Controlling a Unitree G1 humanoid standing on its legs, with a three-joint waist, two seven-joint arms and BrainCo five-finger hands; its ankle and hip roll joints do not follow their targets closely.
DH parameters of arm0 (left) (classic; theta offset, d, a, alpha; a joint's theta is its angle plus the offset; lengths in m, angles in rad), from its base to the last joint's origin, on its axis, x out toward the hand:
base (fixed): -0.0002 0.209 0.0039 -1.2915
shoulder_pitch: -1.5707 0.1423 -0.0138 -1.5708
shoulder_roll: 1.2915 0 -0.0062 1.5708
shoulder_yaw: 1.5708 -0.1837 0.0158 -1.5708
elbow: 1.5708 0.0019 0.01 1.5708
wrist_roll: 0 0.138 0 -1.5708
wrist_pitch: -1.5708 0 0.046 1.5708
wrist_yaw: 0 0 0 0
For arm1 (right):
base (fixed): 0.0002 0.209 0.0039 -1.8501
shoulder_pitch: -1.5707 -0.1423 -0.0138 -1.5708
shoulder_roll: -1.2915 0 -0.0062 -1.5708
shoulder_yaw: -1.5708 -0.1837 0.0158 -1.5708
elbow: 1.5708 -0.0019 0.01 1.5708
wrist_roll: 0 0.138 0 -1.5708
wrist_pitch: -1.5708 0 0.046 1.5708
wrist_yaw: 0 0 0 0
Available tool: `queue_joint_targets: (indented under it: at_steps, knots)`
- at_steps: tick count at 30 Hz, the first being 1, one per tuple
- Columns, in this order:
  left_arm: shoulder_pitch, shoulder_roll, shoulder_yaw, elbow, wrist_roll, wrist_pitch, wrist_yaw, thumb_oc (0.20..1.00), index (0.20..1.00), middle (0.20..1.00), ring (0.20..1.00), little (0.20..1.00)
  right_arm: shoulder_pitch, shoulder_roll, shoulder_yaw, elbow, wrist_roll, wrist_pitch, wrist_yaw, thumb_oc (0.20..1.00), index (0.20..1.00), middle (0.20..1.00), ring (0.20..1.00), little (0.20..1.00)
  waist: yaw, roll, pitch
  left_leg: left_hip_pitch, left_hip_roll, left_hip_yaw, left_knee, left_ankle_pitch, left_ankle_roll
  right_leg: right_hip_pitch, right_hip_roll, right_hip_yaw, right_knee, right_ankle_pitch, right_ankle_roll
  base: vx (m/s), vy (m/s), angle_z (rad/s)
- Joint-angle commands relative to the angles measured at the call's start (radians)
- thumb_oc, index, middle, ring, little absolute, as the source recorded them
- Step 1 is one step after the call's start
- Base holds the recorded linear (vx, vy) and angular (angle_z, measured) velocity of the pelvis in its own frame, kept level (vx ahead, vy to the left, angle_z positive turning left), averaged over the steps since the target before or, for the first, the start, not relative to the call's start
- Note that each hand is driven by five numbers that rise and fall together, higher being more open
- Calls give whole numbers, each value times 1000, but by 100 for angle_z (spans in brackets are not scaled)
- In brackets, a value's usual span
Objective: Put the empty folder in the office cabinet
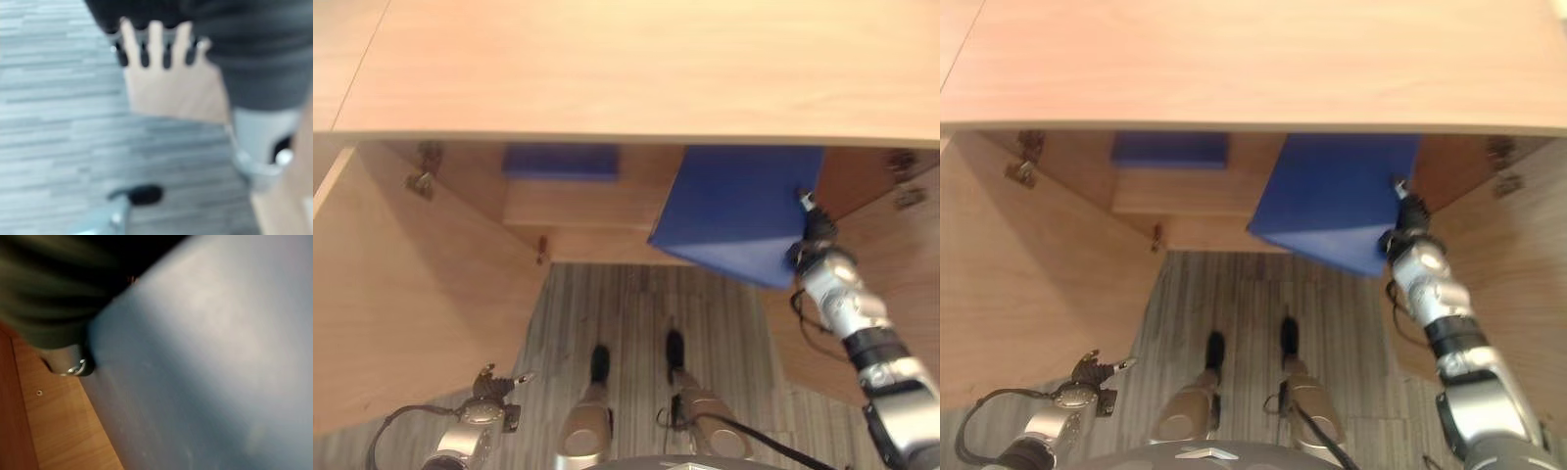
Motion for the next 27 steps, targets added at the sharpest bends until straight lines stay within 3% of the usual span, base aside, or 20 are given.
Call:
queue_joint_targets:
  at_steps: [1,10,13,16,17,21,25,27]
  knots:
    - [-23,57,-37,-77,12,-93,0,1000,1000,1000,1000,1000,-33,-11,-26,-26,97,-28,27,200,200,200,200,200,21,-29,-25,106,12,0,55,-227,22,-145,-110,-35,71,-51,85,-102,11,11]
    - [-53,64,-99,-155,-50,-190,25,1000,1000,1000,1000,1000,-251,-17,16,187,226,15,55,200,200,200,200,200,76,17,41,46,23,-18,28,-178,-8,-179,-127,-70,45,-44,79,-47,-14,5]
    - [-52,69,-106,-198,-70,-212,44,1000,1000,1000,1000,1000,-331,-5,44,265,206,-15,32,200,200,200,200,200,101,34,59,19,30,-27,16,-148,-20,-171,-128,-85,24,-44,73,-8,-46,3]
    - [-50,73,-109,-217,-83,-225,55,1000,1000,1000,1000,1000,-403,3,57,320,204,-85,-23,200,200,200,200,200,118,46,71,1,35,-34,8,-125,-30,-165,-130,-94,14,-45,71,-2,-36,3]
    - [-46,71,-108,-233,-89,-226,66,1000,1000,1000,1000,1000,-453,10,47,370,276,-157,-82,200,200,200,200,200,131,57,76,-12,38,-40,5,-107,-36,-161,-131,-100,8,-48,68,-1,-18,5]
    - [-40,57,-119,-233,-102,-240,93,1000,1000,1000,1000,1000,-523,23,-11,434,408,-267,-207,200,200,200,200,200,146,75,82,-26,40,-48,0,-81,-44,-158,-130,-107,2,-56,63,-5,-5,6]
    - [-43,47,-142,-217,-109,-261,105,1000,1000,1000,1000,1000,-583,34,-23,462,470,-329,-329,200,200,200,200,200,156,88,88,-41,40,-50,-1,-63,-50,-153,-131,-111,-2,-64,59,-3,1,3]
    - [-42,45,-153,-220,-119,-273,115,1000,1000,1000,1000,1000,-628,32,-11,474,586,-360,-387,200,200,200,200,200,163,93,91,-52,41,-53,3,-51,-56,-150,-131,-111,-3,-65,57,0,0,0]
